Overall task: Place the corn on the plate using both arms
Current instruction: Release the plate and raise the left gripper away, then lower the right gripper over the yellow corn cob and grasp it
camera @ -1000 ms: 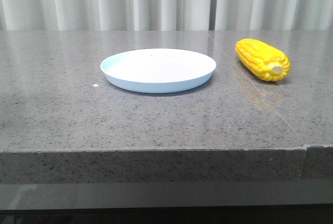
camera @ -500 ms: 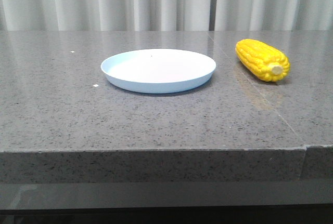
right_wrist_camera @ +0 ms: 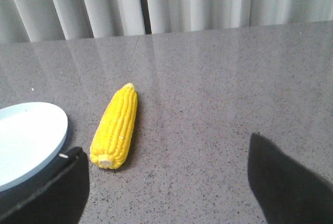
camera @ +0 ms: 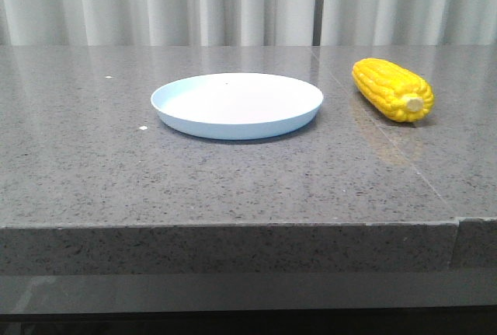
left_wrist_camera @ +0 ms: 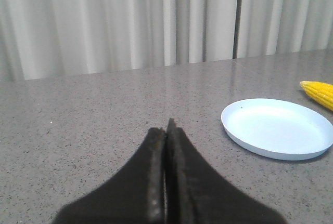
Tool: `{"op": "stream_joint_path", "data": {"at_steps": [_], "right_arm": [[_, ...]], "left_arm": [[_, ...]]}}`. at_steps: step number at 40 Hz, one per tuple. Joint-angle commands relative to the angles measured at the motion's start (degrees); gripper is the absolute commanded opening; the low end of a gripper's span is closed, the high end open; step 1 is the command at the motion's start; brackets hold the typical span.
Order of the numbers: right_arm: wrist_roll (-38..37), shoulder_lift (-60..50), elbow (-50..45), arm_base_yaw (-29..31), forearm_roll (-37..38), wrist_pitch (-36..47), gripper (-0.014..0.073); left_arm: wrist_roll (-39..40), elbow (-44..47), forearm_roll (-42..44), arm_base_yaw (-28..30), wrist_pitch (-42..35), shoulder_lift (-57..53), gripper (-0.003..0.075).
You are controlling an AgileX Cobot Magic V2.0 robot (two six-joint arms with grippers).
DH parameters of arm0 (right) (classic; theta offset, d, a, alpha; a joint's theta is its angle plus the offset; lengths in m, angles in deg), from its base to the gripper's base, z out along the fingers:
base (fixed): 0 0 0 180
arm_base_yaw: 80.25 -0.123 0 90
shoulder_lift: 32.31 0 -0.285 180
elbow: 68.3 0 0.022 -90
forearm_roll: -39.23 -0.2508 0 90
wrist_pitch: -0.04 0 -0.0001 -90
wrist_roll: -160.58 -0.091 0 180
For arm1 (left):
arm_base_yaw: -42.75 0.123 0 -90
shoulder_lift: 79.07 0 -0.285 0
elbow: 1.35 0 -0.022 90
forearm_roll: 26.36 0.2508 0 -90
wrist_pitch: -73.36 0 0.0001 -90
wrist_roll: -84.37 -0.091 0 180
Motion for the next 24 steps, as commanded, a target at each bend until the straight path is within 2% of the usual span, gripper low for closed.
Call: {"op": "stream_joint_path", "data": {"at_steps": [1, 10, 24], "right_arm": [[0.3, 6.28, 5.11, 0.25, -0.34, 2.86, 0.0643], [0.3, 24.88, 19.44, -0.17, -0.34, -5.57, 0.0645], [0.3, 53.02, 39.91, -9.02, -3.34, -15.65, 0.0645]], "left_arm": [[0.43, -1.49, 0.19, 0.11, -4.65, 0.68, -0.002], [0.43, -1.49, 0.19, 0.11, -4.65, 0.68, -0.002], [0.43, -1.49, 0.19, 0.11, -4.65, 0.68, -0.002]]}}
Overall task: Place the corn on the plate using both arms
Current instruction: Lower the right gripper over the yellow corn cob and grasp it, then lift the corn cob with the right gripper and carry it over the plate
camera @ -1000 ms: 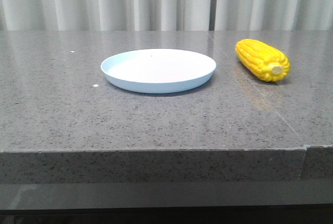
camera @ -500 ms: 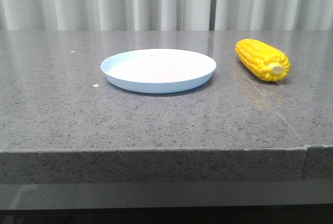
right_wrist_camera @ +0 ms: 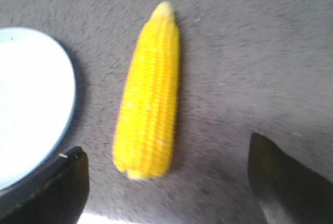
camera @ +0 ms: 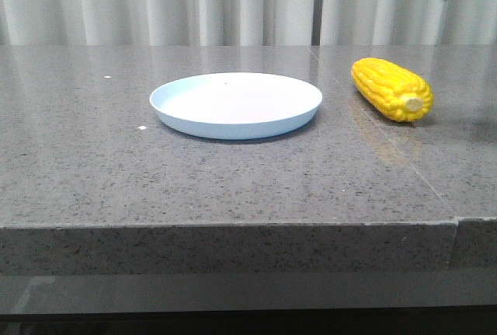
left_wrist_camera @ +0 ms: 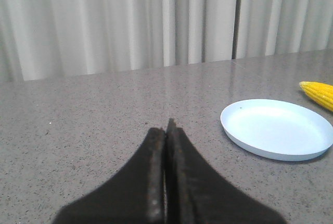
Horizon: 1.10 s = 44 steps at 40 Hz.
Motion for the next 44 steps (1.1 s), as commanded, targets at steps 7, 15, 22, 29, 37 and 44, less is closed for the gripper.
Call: {"op": "stream_joint_path", "data": {"at_steps": [7, 15, 22, 29, 37, 44], "right_arm": [[0.3, 14.43, 13.19, -2.63, -5.51, -0.85, 0.0645], [0.3, 22.43, 17.69, -2.63, -5.63, -1.12, 0.0644], [0.3, 23.83, 18.49, -2.63, -5.63, -1.47, 0.0554], [0.3, 23.7, 18.49, -2.63, -5.63, -1.28, 0.0235], [0.3, 21.71, 18.49, -2.92, -5.63, -1.11, 0.0087], [0.3, 17.59, 18.55, -5.01, -9.45, 0.86, 0.009]], "left_arm": [[0.43, -1.49, 0.19, 0.11, -4.53, 0.68, -0.002], [0.43, -1.49, 0.19, 0.11, -4.53, 0.68, -0.002], [0.43, -1.49, 0.19, 0.11, -4.53, 0.68, -0.002], [0.43, -1.49, 0.19, 0.11, -4.53, 0.68, -0.002], [0.43, -1.49, 0.19, 0.11, -4.53, 0.68, -0.002], [0.43, -1.49, 0.19, 0.11, -4.53, 0.68, -0.002]]}}
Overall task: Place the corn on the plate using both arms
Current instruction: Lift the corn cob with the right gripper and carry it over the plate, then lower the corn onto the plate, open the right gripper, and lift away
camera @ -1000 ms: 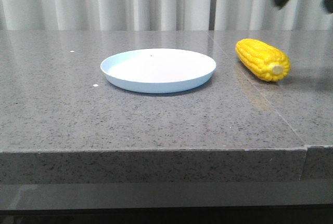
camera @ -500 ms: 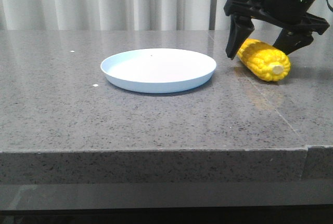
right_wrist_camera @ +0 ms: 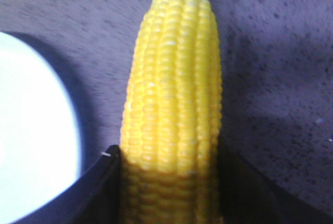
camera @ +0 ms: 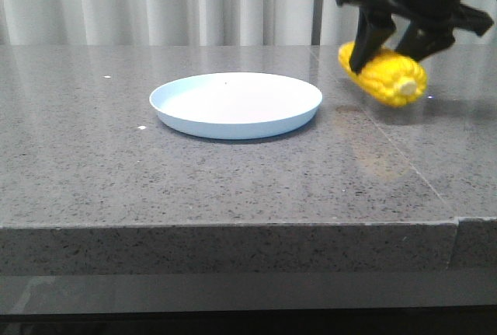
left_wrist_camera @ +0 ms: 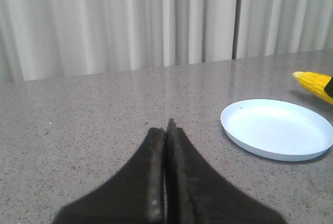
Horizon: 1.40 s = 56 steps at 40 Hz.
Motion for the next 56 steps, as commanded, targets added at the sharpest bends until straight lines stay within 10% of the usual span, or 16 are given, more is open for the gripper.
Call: {"op": "stream_joint_path", "data": {"at_steps": [1, 26, 43, 56], "right_arm": [[0.41, -5.39, 2.04, -1.36, -4.85, 3.94, 0.009], [0.41, 2.87, 2.04, -12.51, -18.18, 13.29, 0.0094], [0.41, 3.1, 1.97, -12.51, -18.18, 12.88, 0.0561], [1.46, -5.6, 1.97, -9.98, -16.64, 13.18, 0.0601]], "left_arm": [[0.43, -1.49, 0.19, 0.03, -4.53, 0.68, -0.002], [0.43, -1.49, 0.19, 0.03, -4.53, 0.68, -0.002], [0.43, -1.49, 0.19, 0.03, -4.53, 0.68, -0.002], [0.43, -1.49, 0.19, 0.03, -4.53, 0.68, -0.002]]}}
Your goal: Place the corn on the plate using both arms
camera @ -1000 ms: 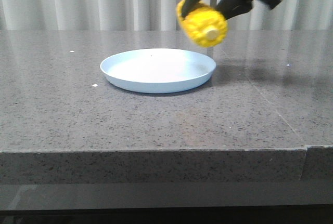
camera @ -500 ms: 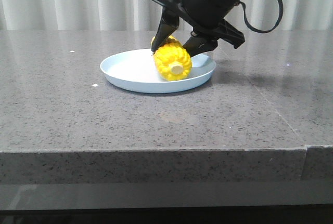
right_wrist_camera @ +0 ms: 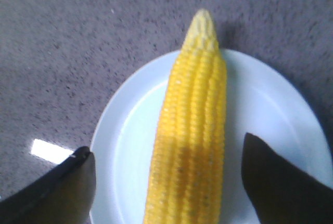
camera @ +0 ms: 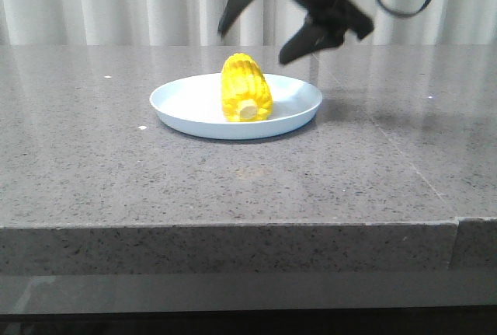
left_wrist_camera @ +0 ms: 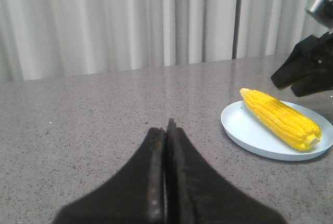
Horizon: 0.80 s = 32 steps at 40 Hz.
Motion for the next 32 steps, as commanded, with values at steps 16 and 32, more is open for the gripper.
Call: {"op": "stream_joint_path", "data": {"at_steps": [16, 32], "right_arm": [[3.3, -18.46, 1.87, 8.65, 12.94, -9.67, 0.0025], [3.3, -30.35, -10.22, 8.84, 26.57, -3.99, -0.0056]], "left_arm": [[0.43, -1.52, 0.19, 0.03, -4.53, 0.68, -0.002], [0.43, -1.52, 0.19, 0.03, -4.53, 0.68, -0.002]]}}
